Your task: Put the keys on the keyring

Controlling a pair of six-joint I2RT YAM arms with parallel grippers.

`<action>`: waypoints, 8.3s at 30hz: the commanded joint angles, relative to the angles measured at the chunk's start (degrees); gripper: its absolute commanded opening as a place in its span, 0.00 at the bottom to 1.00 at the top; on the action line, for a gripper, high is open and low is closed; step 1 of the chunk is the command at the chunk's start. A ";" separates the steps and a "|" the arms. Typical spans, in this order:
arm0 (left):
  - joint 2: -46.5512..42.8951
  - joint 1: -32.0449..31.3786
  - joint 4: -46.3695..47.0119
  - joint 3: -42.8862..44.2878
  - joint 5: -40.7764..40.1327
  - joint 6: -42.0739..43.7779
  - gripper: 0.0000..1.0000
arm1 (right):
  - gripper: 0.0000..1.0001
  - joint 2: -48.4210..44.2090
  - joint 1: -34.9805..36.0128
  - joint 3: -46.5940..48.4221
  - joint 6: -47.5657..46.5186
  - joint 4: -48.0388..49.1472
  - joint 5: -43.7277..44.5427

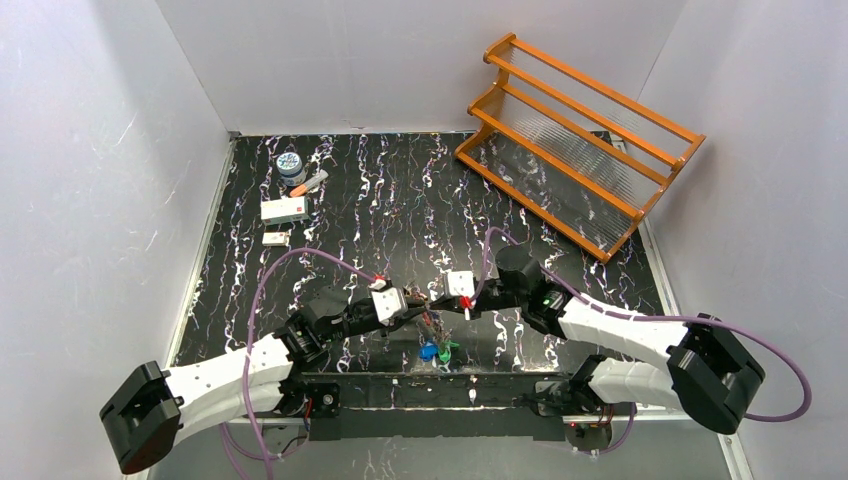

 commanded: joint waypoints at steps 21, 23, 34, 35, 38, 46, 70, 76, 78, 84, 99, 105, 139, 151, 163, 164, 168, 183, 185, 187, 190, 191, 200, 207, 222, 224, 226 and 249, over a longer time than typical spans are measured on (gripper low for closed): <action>2.57 -0.27 -3.24 2.11 -5.90 5.13 0.47 | 0.01 10.72 -0.04 27.04 2.85 -42.26 7.77; 3.48 -0.23 -1.27 1.92 -5.08 4.56 0.43 | 0.01 11.81 -0.06 27.98 3.62 -42.79 6.98; 8.00 -0.31 5.25 2.41 -0.24 3.14 0.27 | 0.01 13.95 -0.05 29.71 5.41 -42.56 5.31; 8.30 -0.27 5.32 2.55 0.04 3.13 0.25 | 0.01 14.04 -0.05 29.87 5.41 -42.66 5.26; 9.25 -0.29 5.66 2.78 0.61 2.89 0.21 | 0.01 14.14 -0.04 30.26 5.58 -42.84 5.03; 11.25 -0.25 6.10 3.56 -0.93 2.25 0.08 | 0.01 14.51 -0.08 30.61 5.50 -43.12 4.73; 10.76 -0.27 9.44 1.91 -10.48 -6.12 0.00 | 0.60 5.20 -6.74 20.08 15.25 -24.20 2.71; 8.07 -0.27 18.43 -2.09 -11.61 -10.04 0.00 | 0.60 -0.27 -11.70 12.20 16.79 -13.25 -5.85; 7.30 -0.22 20.68 -2.83 -9.87 -9.73 0.00 | 0.59 -2.42 -12.08 9.38 17.04 -8.72 -7.94; 4.85 -0.22 22.82 -4.05 -5.03 -8.05 0.00 | 0.57 -2.92 -12.17 5.30 18.98 2.87 -16.29; 3.73 -0.26 23.44 -3.91 -2.92 -7.59 0.00 | 0.40 6.07 -12.16 7.16 20.96 10.47 -23.31; 3.98 -0.27 23.44 -3.34 -2.40 -7.55 0.00 | 0.33 8.23 -12.16 7.38 21.60 11.55 -23.63; 1.56 -0.31 14.37 -4.22 -10.55 -4.94 0.53 | 0.01 12.21 -5.96 28.90 -1.00 -42.88 -0.95; 4.51 -0.27 9.38 -4.55 -7.25 -4.00 0.49 | 0.01 22.60 0.64 40.23 -0.86 -56.95 14.46; 10.02 -0.31 10.78 -3.64 -7.14 -0.61 0.38 | 0.01 21.79 1.08 38.72 0.17 -52.91 9.17; 10.06 -0.23 10.99 -3.57 -7.79 -0.49 0.37 | 0.01 21.71 1.19 38.55 0.12 -52.91 9.16; 10.36 -0.25 12.15 -3.05 -8.99 -0.24 0.33 | 0.01 21.53 1.24 38.50 -0.04 -52.76 8.72; 17.44 -0.23 15.17 1.93 -8.71 -1.08 0.19 | 0.01 20.82 1.55 37.93 -0.92 -51.90 8.20; 17.78 -0.25 15.20 2.08 -8.66 -1.13 0.16 | 0.01 20.81 1.62 37.72 -0.97 -51.78 8.34; 17.80 -0.27 15.18 1.96 -8.58 -1.09 0.10 | 0.01 20.82 1.61 37.79 -0.92 -51.74 8.24; 17.57 -0.30 15.18 1.38 -8.40 -0.74 0.00 | 0.01 20.74 1.63 37.67 -1.01 -51.56 8.34; 17.37 -0.27 15.18 1.12 -8.55 -0.47 0.00 | 0.01 20.59 1.59 37.56 -0.93 -51.29 8.19; 12.84 -0.26 15.13 -1.75 -13.61 -0.68 0.00 | 0.05 16.00 0.74 32.93 1.12 -43.91 7.10; 9.19 -0.32 15.41 -2.64 -14.69 -1.94 0.00 | 0.38 10.47 -5.60 26.82 4.78 -34.16 -4.80; 5.06 -0.26 23.05 -2.70 -6.13 -3.54 0.00 | 0.50 -0.11 -10.43 14.52 6.05 -15.35 -17.93; 5.05 -0.26 23.24 -2.51 -5.23 -3.51 0.00 | 0.50 -0.72 -10.41 14.13 6.15 -14.08 -18.20; 5.08 -0.25 23.37 -2.41 -4.61 -3.66 0.00 | 0.50 -0.92 -10.42 13.83 6.15 -13.16 -18.21; 5.13 -0.23 23.57 -2.18 -3.92 -4.28 0.00 | 0.35 7.95 -10.41 13.32 6.55 -9.04 -23.10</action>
